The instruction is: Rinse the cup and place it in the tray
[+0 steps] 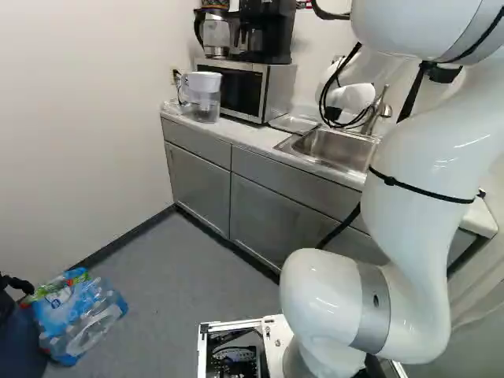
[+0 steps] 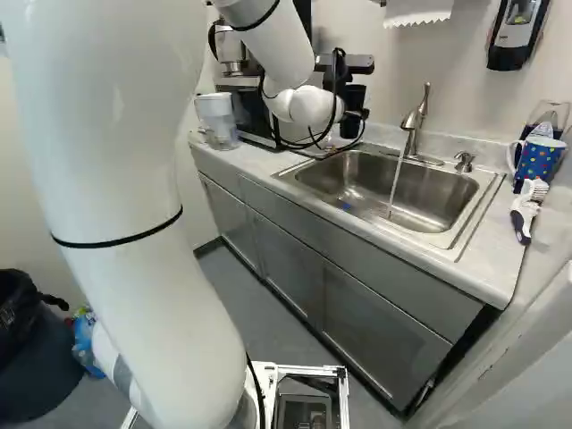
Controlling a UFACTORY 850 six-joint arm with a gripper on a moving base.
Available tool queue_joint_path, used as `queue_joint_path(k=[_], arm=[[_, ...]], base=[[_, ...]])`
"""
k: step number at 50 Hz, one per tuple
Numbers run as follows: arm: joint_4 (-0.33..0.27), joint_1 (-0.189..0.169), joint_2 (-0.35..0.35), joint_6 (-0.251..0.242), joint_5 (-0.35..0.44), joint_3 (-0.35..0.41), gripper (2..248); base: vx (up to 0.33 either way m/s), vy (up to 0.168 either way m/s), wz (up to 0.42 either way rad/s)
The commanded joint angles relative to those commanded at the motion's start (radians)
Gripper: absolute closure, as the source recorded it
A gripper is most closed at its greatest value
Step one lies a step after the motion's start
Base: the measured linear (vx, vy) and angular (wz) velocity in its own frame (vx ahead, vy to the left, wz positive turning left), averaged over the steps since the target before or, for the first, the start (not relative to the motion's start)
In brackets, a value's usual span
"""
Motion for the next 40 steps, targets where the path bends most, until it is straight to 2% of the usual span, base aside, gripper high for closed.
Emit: queue_joint_path(k=[40], arm=[[0.000, 0.094, -0.133, 0.000, 0.000, -0.145, 125]], base=[[0.000, 0.000, 0.000]])
